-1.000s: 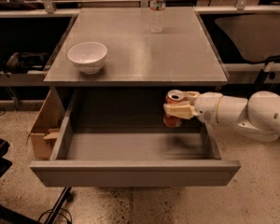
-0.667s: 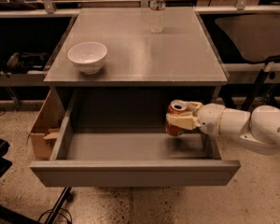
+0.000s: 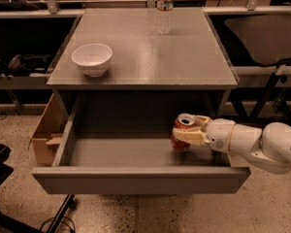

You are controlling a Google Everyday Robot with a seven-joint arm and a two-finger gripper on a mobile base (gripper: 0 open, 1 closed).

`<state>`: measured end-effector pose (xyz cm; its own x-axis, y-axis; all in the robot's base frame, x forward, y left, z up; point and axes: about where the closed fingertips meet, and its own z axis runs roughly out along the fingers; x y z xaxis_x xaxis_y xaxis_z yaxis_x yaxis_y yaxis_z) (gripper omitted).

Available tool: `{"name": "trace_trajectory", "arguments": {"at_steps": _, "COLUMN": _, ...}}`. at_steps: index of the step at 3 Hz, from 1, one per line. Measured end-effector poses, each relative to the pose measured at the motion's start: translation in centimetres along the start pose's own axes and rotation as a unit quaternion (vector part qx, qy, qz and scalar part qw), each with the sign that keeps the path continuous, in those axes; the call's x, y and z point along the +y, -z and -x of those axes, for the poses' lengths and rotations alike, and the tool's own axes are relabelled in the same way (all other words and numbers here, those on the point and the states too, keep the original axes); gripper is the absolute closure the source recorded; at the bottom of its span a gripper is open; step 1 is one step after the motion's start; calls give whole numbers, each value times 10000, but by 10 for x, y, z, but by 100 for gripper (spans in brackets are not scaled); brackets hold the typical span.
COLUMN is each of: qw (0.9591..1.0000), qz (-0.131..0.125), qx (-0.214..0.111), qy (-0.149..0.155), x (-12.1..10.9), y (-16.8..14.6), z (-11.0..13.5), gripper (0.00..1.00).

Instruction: Place coke can into top drawer

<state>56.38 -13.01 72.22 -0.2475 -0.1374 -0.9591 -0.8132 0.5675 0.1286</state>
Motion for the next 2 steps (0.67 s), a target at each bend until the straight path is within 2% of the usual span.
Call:
{"name": "trace_trajectory", "arguments": {"at_steps": 1, "qw": 10000, "qz": 0, "qx": 0, "qy": 0, "x": 0, "y": 0, "z": 0, "gripper": 84}}
{"name": "trace_trajectory", "arguments": {"at_steps": 2, "qw": 10000, "qz": 0, "qx": 0, "qy": 0, "x": 0, "y": 0, "z": 0, "gripper": 60}}
